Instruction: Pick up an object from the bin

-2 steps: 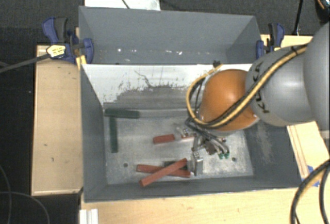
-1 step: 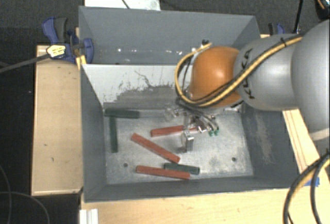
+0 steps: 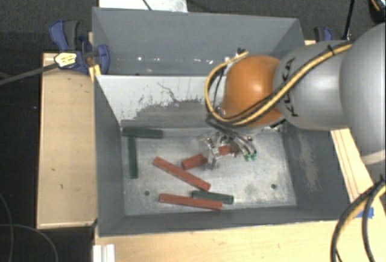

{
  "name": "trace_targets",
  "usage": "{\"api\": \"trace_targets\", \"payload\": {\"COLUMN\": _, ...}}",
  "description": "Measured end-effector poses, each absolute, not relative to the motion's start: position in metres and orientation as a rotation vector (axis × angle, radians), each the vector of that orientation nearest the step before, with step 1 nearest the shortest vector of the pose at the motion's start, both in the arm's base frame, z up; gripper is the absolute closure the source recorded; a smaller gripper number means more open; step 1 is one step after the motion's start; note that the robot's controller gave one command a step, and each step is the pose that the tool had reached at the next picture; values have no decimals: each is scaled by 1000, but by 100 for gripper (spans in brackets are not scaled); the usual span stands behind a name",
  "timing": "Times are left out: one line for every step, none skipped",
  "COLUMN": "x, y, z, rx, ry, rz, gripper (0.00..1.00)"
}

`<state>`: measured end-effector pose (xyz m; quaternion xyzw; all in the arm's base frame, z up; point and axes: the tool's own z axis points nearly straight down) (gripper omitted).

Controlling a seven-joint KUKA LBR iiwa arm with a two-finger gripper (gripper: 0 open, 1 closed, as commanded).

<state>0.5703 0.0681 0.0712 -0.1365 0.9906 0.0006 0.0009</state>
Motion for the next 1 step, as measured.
{"api": "trace_targets", "payload": {"x": 570, "y": 41, "z": 208, "rx": -529, "ry": 3086, "rz": -2, "gripper": 100}}
